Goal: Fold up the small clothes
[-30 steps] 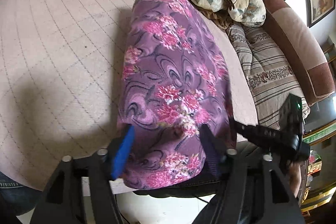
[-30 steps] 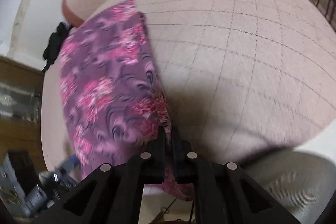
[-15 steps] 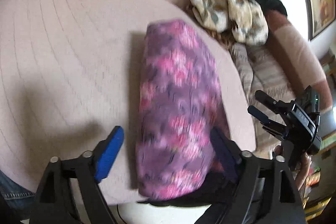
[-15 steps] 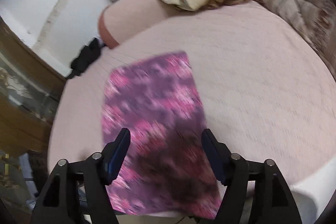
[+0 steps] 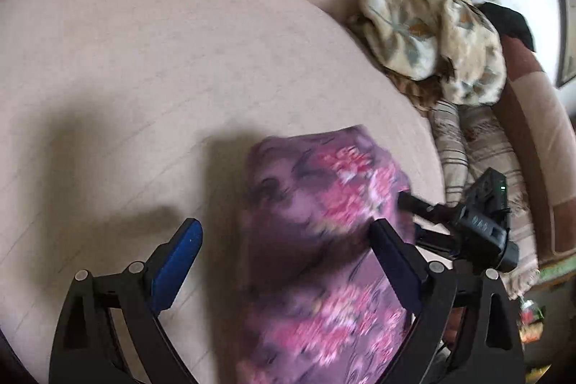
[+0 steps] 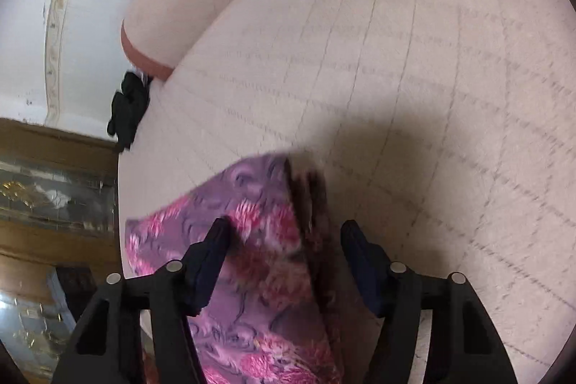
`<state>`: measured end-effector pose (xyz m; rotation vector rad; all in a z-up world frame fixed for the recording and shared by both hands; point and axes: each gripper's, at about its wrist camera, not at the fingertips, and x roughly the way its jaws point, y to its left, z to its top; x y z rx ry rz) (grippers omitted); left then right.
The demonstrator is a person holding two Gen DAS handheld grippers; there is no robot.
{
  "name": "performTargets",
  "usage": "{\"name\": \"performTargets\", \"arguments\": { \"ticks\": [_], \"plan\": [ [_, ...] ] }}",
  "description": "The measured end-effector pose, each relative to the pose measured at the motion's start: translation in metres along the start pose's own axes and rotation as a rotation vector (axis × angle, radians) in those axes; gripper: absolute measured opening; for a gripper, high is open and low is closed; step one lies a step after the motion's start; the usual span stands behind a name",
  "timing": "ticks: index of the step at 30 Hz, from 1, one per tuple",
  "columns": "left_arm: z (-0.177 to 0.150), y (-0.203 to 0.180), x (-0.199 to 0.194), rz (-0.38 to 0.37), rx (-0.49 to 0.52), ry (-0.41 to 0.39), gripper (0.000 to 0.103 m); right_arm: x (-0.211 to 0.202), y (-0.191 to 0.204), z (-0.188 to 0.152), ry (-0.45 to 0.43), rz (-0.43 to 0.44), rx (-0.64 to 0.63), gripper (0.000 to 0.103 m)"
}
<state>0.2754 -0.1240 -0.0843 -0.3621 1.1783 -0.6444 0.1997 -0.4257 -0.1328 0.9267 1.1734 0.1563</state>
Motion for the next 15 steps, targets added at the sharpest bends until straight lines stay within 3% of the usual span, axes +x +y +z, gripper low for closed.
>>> {"name": "performTargets", "arguments": {
  "ticks": [2,3,4,5,7,8,11,15],
  "plan": [
    [0.005,0.002,0.012,-0.020,-0.027,0.018,0.089,0.005,0.004,0.002,0.014,0.003,-0.027,0.068],
    [0.006,0.005,0.019,-0.035,-0.057,0.032,0.083,0.009,0.003,0.004,0.032,0.002,-0.021,0.067],
    [0.006,0.010,0.027,-0.046,-0.095,0.057,0.067,0.014,0.000,0.005,0.045,0.009,-0.004,0.066],
    [0.006,0.015,0.031,-0.029,-0.128,0.064,0.061,0.016,-0.002,0.006,0.047,0.017,0.008,0.062],
    [0.003,0.021,0.031,-0.031,-0.152,0.056,0.052,0.019,-0.001,0.006,0.071,0.054,0.008,0.046],
    [0.002,0.021,0.027,-0.037,-0.150,0.057,0.043,0.022,-0.004,0.006,0.088,0.089,0.026,0.033],
    [0.001,0.015,-0.003,-0.094,-0.136,0.030,0.036,0.016,0.005,0.001,0.064,0.138,0.005,0.026],
    [0.004,0.007,-0.070,-0.162,-0.112,-0.035,0.035,-0.011,0.057,-0.008,-0.014,0.247,-0.116,0.026]
  ]
}}
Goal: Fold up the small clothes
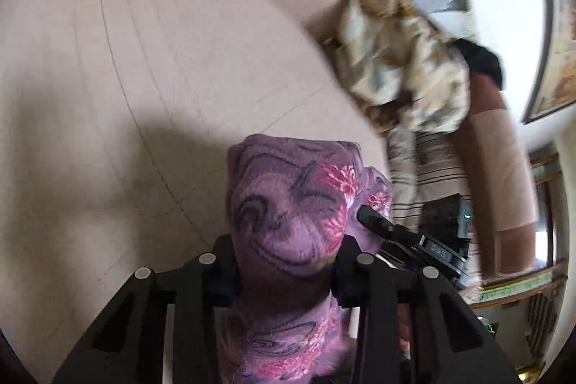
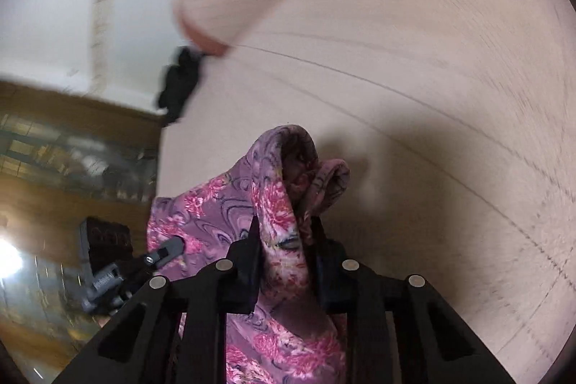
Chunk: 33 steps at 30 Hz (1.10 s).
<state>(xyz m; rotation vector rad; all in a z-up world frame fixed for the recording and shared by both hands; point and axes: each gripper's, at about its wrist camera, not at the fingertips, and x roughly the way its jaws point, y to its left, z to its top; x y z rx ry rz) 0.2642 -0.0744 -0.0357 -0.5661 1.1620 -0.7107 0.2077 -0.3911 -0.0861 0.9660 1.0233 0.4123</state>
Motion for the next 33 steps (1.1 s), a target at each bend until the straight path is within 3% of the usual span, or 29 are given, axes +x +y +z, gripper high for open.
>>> {"name": "performTargets", "arguments": {
  "ticks": [2,7,11,14,16,17,19,21,23,26,28,29,31,33],
  "plan": [
    [0.014,-0.010,-0.038,0.013,0.051,-0.052,0.035,0.005,0.032,0.004,-0.014,0.059,-0.034,0.026],
    [0.069,-0.002,-0.077,0.080,0.089,-0.104,0.035,0.051,0.091,0.035,0.002,0.044,-0.085,0.026],
    [0.114,0.044,-0.065,0.101,0.034,-0.099,0.039,0.100,0.102,0.067,0.032,-0.010,-0.132,0.027],
    [0.124,0.083,-0.037,0.196,0.009,-0.063,0.046,0.138,0.086,0.077,0.081,-0.108,-0.140,0.036],
    [0.116,0.102,-0.028,0.292,-0.007,-0.048,0.046,0.155,0.071,0.074,0.103,-0.242,-0.146,0.037],
    [0.107,0.108,-0.030,0.323,-0.013,-0.048,0.046,0.154,0.069,0.067,0.113,-0.260,-0.152,0.037],
    [0.091,0.108,-0.038,0.314,-0.016,-0.032,0.046,0.138,0.067,0.045,0.109,-0.240,-0.171,0.043],
    [0.071,0.098,-0.046,0.313,0.000,-0.004,0.049,0.115,0.067,0.010,0.088,-0.224,-0.190,0.057],
    [0.038,0.088,-0.059,0.290,0.030,0.007,0.062,0.092,0.060,-0.034,0.077,-0.194,-0.177,0.057],
    [-0.017,0.088,-0.071,0.283,0.031,0.016,0.070,0.073,0.042,-0.087,0.070,-0.145,-0.101,0.057],
    [-0.042,0.095,-0.073,0.278,-0.018,0.029,0.070,0.068,0.030,-0.113,0.079,-0.118,-0.041,0.053],
    [-0.050,0.097,-0.076,0.262,-0.036,0.017,0.070,0.068,0.028,-0.118,0.078,-0.124,-0.036,0.046],
    [-0.062,0.100,-0.081,0.260,-0.053,-0.007,0.070,0.068,0.028,-0.122,0.066,-0.150,-0.028,0.045],
    [-0.071,0.097,-0.081,0.283,-0.035,-0.033,0.070,0.066,0.028,-0.129,0.078,-0.135,-0.032,0.035]
  ]
}}
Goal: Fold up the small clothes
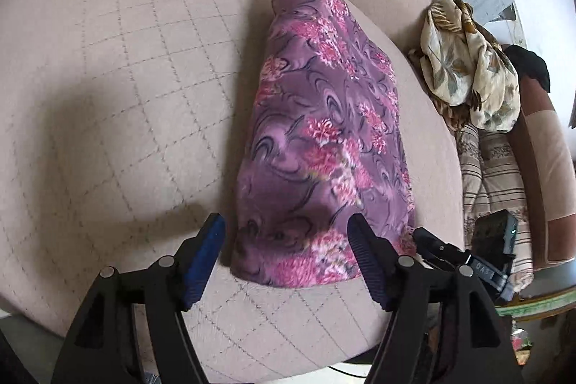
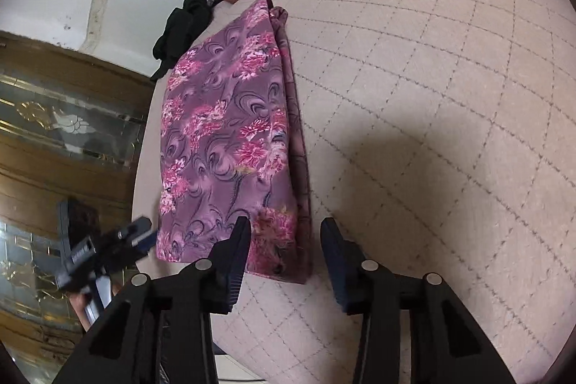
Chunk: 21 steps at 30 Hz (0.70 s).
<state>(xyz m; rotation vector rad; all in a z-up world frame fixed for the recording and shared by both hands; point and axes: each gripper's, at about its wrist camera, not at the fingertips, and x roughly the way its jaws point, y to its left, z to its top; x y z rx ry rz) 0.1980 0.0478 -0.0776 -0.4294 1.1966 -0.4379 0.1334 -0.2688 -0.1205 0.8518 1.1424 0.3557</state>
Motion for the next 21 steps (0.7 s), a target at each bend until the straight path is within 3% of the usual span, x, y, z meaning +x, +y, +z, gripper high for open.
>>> {"name": "performTargets", "arguments": {
  "ticks": [3,7,9,13,16,18,19,21],
  "plan": [
    [-0.008,-0.008,0.010,0.063,0.060,0.007,0.070,0.002,0.002,-0.004,-0.008,-0.037,-0.022,0.018],
    [-0.020,-0.015,0.015,0.160,0.120,-0.027,0.069,-0.001,0.006,-0.014,-0.032,-0.038,-0.057,0.017],
    [-0.025,-0.016,0.012,0.164,0.149,-0.046,0.058,-0.004,0.006,-0.017,-0.052,-0.046,-0.064,0.017],
    [-0.031,-0.011,0.002,0.128,0.128,-0.073,0.013,-0.006,0.003,-0.018,-0.056,-0.032,-0.057,0.011],
    [-0.038,0.002,-0.026,0.019,0.028,-0.145,0.013,-0.012,0.008,-0.021,-0.063,0.004,-0.059,0.010],
    [-0.043,0.014,-0.024,0.032,-0.013,-0.136,0.013,-0.015,0.014,-0.025,-0.074,-0.013,-0.077,0.010],
    [-0.042,0.019,-0.013,0.063,-0.029,-0.094,0.013,-0.013,0.014,-0.027,-0.070,-0.036,-0.083,0.010],
    [-0.042,0.021,-0.006,0.088,-0.032,-0.077,0.014,-0.001,0.008,-0.027,-0.026,-0.052,-0.069,0.011]
  ]
}}
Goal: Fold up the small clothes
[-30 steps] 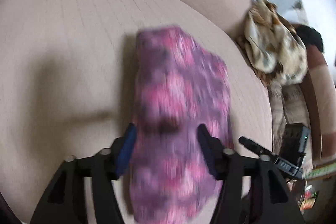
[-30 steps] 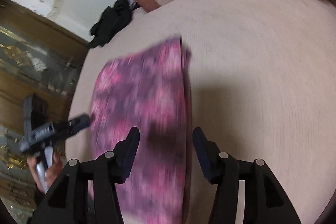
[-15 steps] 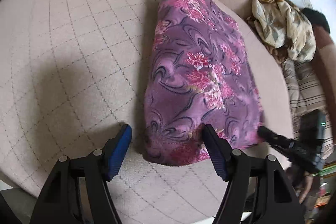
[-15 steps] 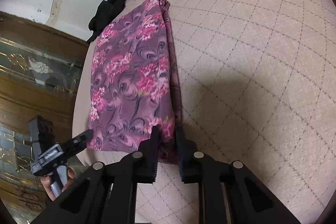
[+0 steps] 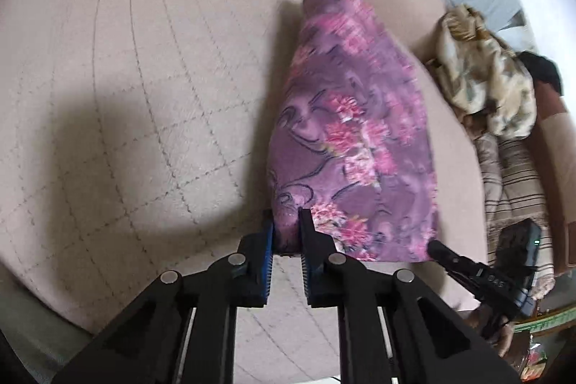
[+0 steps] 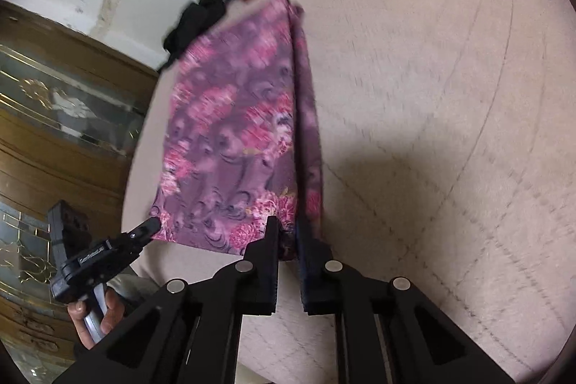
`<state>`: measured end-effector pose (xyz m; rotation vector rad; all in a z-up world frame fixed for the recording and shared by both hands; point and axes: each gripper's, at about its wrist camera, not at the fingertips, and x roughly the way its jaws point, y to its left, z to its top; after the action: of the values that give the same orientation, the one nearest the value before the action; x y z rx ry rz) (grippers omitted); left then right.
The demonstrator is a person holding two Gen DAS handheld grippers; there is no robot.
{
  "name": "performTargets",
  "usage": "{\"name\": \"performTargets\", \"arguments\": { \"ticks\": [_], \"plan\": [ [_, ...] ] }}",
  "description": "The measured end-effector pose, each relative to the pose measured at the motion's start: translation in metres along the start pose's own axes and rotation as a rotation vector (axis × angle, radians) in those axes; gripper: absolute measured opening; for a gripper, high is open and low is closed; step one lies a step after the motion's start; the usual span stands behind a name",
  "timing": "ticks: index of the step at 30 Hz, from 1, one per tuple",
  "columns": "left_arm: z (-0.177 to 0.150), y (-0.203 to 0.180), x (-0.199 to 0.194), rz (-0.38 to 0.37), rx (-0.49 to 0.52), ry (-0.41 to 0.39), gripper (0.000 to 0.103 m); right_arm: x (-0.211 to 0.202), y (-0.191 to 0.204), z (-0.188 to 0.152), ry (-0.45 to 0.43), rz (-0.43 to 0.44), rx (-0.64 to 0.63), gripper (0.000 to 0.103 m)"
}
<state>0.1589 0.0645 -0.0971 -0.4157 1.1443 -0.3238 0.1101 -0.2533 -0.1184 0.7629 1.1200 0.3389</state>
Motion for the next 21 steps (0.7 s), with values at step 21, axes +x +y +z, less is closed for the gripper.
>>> {"name": "performTargets", "arguments": {
  "ticks": [21],
  "plan": [
    [-0.007,-0.026,0.006,0.047,0.079,-0.032,0.036,0.006,-0.019,0.006,0.001,0.068,0.086,0.027]
  ]
}}
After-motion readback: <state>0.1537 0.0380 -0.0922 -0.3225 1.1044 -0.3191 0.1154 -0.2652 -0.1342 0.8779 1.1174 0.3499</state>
